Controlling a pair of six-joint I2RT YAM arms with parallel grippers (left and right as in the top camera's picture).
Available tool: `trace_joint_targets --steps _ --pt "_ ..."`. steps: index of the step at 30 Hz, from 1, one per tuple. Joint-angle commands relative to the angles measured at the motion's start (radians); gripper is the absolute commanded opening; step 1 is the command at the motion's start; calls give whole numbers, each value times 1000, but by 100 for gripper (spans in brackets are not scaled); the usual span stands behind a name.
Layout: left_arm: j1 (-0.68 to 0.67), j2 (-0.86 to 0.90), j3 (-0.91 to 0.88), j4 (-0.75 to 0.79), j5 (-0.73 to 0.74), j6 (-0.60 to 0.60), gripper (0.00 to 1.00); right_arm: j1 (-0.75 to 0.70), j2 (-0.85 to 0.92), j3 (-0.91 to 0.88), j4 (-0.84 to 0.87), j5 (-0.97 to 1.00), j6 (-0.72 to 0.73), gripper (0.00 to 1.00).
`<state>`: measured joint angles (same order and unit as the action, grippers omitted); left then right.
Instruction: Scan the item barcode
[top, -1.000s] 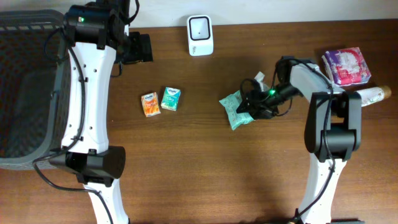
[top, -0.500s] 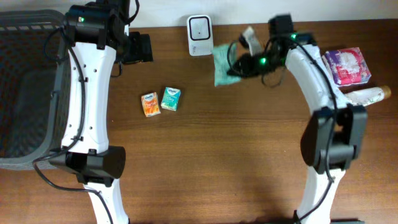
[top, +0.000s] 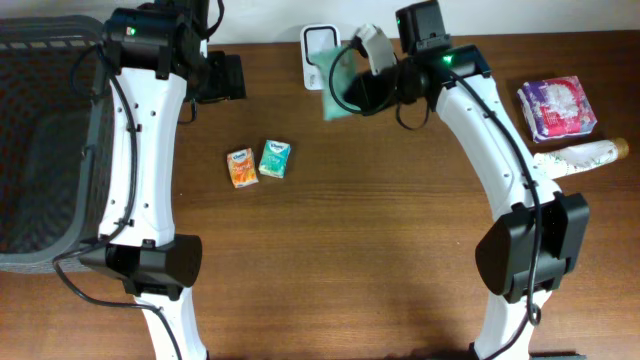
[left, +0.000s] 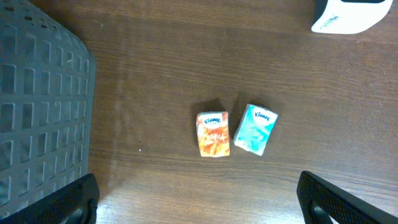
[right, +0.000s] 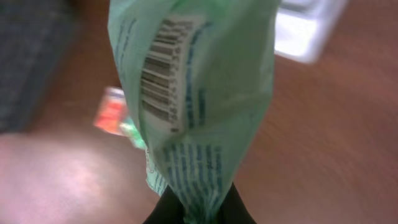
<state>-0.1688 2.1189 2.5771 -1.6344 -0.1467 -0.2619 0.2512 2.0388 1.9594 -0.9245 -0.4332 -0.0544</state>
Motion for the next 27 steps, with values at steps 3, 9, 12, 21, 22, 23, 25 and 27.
trace_joint_targets --steps 3,9,12,21,22,23,25,27 --pt "0 -8 11 1 0 -6 99 -2 49 -54 -220 840 346 4" --pt "0 -8 11 1 0 -6 99 -2 51 -315 -213 1121 433 4" --pt "0 -8 11 1 0 -6 99 -2 51 -418 -159 1115 430 7" --pt "0 -8 11 1 0 -6 99 203 51 -417 -126 914 314 66" --pt "0 -8 11 1 0 -6 99 241 51 -405 -122 914 286 66" --pt "0 -8 11 1 0 -6 99 274 51 -392 -121 915 249 69" --pt "0 -8 11 1 0 -6 99 316 51 -358 -123 946 234 76" --pt "0 -8 11 1 0 -6 99 295 51 -308 -143 938 279 81"
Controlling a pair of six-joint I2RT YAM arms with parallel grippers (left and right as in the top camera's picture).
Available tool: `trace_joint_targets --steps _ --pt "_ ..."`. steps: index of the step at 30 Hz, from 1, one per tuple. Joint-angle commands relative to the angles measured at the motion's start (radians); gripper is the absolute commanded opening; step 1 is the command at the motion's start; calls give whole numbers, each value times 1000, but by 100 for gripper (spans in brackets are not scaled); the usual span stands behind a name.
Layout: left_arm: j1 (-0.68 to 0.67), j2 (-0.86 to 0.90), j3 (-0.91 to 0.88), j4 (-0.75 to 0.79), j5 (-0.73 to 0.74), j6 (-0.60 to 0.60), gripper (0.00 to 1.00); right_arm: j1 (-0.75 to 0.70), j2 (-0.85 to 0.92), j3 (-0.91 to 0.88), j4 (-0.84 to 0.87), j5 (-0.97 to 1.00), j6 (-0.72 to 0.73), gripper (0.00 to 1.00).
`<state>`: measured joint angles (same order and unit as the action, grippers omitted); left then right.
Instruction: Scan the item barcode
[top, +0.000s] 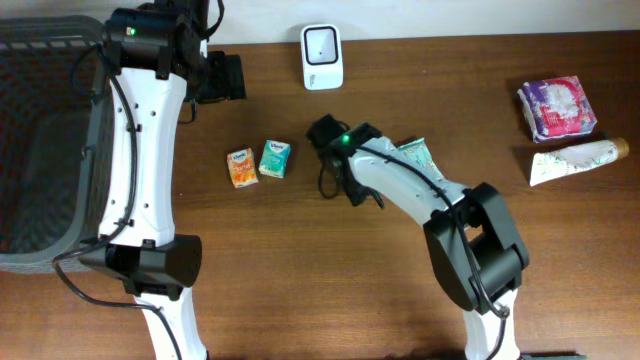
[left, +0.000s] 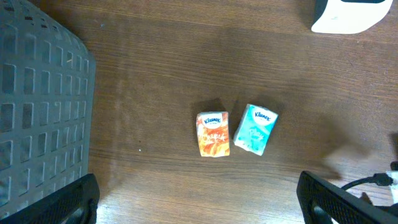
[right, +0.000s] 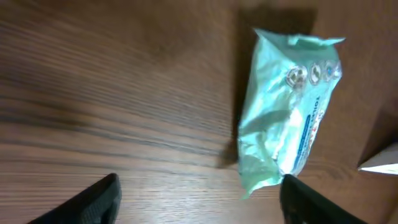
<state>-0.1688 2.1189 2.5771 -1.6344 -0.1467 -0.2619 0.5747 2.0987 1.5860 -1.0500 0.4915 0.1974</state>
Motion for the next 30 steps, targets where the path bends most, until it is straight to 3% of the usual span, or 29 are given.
trace_joint_targets --steps 1,4,6,7,10,18,19,22,26,30 --pt "0 -8 11 1 0 -6 99 -53 -9 87 -31 -2 40 81" --pt "0 -8 11 1 0 -6 99 -188 -9 137 -52 -189 -9 81" --pt "0 -8 11 1 0 -6 99 -314 -8 127 -58 -526 -248 78" --pt "0 -8 11 1 0 -6 99 -363 -8 113 -61 -603 -313 77" --pt "0 -8 11 1 0 -6 99 -428 -8 89 -53 -612 -325 65" --pt "0 -8 11 1 0 -6 99 -443 -8 -91 154 -612 -323 61" --pt "0 -8 11 1 0 -6 99 -441 -8 -101 162 -612 -314 50" --pt "0 -8 11 1 0 -6 99 -414 -10 -60 173 -613 -224 4" --pt "0 -8 11 1 0 -6 99 -348 -11 148 249 -615 -86 4" --pt "0 -8 11 1 0 -6 99 -273 -10 262 565 -616 132 4"
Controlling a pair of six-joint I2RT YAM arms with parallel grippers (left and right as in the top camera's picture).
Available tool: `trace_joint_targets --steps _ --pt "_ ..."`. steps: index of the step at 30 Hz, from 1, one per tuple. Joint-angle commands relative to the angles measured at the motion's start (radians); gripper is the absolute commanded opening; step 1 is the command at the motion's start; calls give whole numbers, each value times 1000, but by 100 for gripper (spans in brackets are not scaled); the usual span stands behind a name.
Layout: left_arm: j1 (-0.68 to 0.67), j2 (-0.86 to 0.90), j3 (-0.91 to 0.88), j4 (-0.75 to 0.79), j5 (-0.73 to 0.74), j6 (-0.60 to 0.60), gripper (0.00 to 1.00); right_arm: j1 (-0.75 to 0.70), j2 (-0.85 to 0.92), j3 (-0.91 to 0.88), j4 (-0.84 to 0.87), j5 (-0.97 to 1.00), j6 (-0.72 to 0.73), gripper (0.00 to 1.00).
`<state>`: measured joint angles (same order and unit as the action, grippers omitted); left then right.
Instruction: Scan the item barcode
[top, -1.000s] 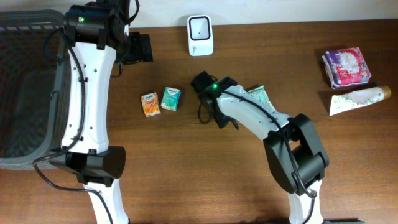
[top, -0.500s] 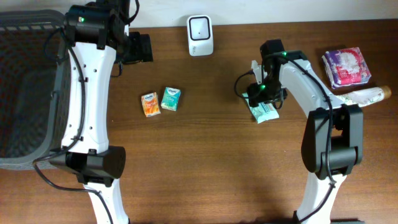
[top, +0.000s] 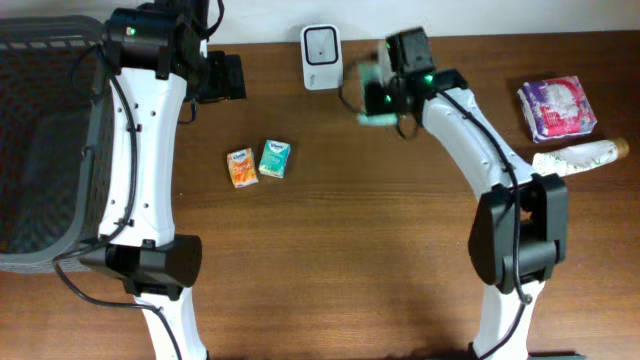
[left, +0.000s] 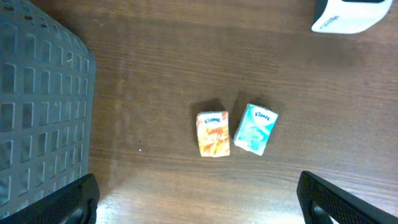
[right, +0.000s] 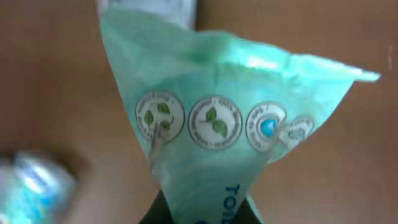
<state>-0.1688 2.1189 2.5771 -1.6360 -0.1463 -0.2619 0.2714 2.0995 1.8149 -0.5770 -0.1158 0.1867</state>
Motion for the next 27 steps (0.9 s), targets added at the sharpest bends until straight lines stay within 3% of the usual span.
trace_joint_targets --steps 1,4,10,15,18,24,27 --pt "0 -8 11 2 0 -6 99 41 -11 33 172 -8 164 4" --pt "0 -8 11 2 0 -6 99 50 26 69 326 -13 209 4" --pt "0 -8 11 2 0 -6 99 50 331 452 254 -39 211 4" --pt "0 -8 11 2 0 -6 99 80 426 463 240 3 76 4" --pt "0 -8 11 2 0 -6 99 115 417 469 213 154 28 4" --pt "0 -8 11 2 0 -6 99 32 293 580 -121 282 19 4" --pt "0 -8 11 2 0 -6 99 -98 200 598 -394 436 233 4"
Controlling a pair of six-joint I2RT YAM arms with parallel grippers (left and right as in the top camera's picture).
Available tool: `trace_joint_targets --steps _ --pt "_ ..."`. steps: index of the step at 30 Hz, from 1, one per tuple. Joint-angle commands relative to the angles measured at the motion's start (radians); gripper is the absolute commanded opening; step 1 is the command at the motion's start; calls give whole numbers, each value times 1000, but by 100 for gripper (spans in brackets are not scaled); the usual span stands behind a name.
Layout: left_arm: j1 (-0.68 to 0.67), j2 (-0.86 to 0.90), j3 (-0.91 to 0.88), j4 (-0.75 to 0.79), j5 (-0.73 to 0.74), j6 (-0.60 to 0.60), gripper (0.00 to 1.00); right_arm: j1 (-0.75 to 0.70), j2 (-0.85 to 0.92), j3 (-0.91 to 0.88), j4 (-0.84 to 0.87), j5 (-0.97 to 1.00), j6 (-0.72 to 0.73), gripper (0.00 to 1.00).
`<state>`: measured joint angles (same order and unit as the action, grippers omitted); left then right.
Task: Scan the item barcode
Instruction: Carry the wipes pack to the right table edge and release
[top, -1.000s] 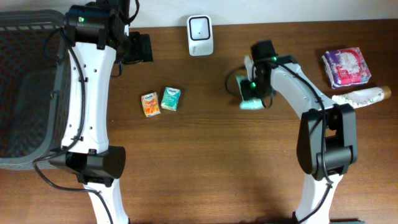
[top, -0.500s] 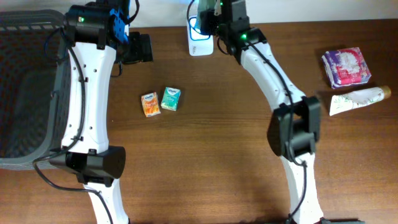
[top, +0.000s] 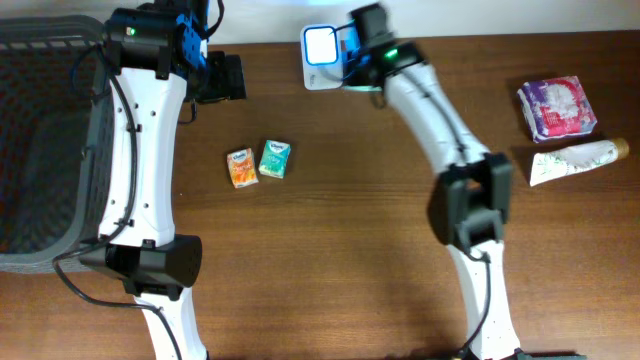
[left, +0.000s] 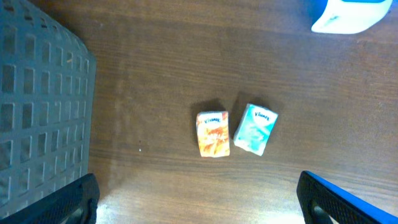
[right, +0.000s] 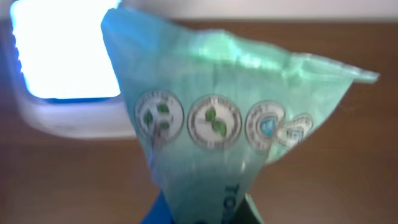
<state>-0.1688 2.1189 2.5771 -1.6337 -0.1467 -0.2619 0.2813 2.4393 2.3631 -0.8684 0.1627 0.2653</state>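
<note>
A pale green soft pack hangs pinched by its lower end in my right gripper, which is shut on it. The side with round leaf logos faces the wrist camera; no barcode shows on it. Just behind and left of the pack stands the white scanner, its window glowing blue-white. Overhead, the scanner is at the table's far edge, with the right wrist right beside it. My left gripper hangs open and empty, high above the table.
An orange tissue pack and a teal one lie side by side left of centre. A dark mesh basket fills the far left. A purple pack and a white tube lie at the right.
My right gripper has moved left with the green pack, from a little right of the scanner to right in front of it. The scanner's window now glows. The left arm is unmoved.
First my right gripper held the pack near the scanner, barcode toward the wrist camera. Then the pack lay on the table with the gripper open beside it. Then the gripper held it again, logo side to the camera, and now holds it at the lit scanner.
</note>
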Motion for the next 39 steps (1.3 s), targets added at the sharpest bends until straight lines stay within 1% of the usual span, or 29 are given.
trace_joint_targets --steps 1,3,5,6,7,10,13,14,17,18,19,20,22,23,25,28,30,32,33,34,36,39 --pt "0 -8 11 0 0 -6 99 -173 -158 50 -198 161 227 4" --pt "0 -8 11 0 0 -6 99 -282 -165 50 -348 160 335 4" --pt "0 -8 11 0 0 -6 99 -422 -159 47 -497 161 438 4" --pt "0 -8 11 0 0 -6 99 -473 -159 41 -533 161 470 4" --pt "0 -8 11 0 0 -6 99 -558 -159 34 -595 160 529 4" --pt "0 -8 11 0 0 -6 99 -726 -159 -16 -687 145 616 4" --pt "0 -8 11 0 0 -6 99 -800 -159 -104 -678 110 615 8" --pt "0 -8 11 0 0 -6 99 -814 -159 -149 -653 110 613 7" --pt "0 -8 11 0 0 -6 99 -818 -159 -266 -535 110 542 6" --pt "0 -8 11 0 0 -6 99 -818 -159 -288 -514 110 542 11" --pt "0 -8 11 0 0 -6 99 -818 -159 -298 -504 110 528 34" --pt "0 -8 11 0 0 -6 99 -818 -159 -297 -502 110 504 45" --pt "0 -8 11 0 0 -6 99 -818 -168 -270 -520 111 452 73" --pt "0 -8 11 0 0 -6 99 -819 -181 -244 -545 110 448 79" --pt "1 -8 11 0 0 -6 99 -818 -232 -219 -566 94 448 79" --pt "2 -8 11 0 0 -6 99 -805 -365 -218 -585 -23 444 79" --pt "2 -8 11 0 0 -6 99 -783 -469 -218 -620 -59 444 79" --pt "2 -8 11 0 0 -6 99 -738 -534 -218 -625 -93 414 83" --pt "2 -8 11 0 0 -6 99 -710 -548 -218 -632 -92 397 86" --pt "2 -8 11 0 0 -6 99 -684 -548 -218 -632 -92 396 99" --pt "2 -8 11 0 0 -6 99 -653 -535 -218 -632 -91 396 99" --pt "2 -8 11 0 0 -6 99 -648 -531 -218 -637 -114 396 99"
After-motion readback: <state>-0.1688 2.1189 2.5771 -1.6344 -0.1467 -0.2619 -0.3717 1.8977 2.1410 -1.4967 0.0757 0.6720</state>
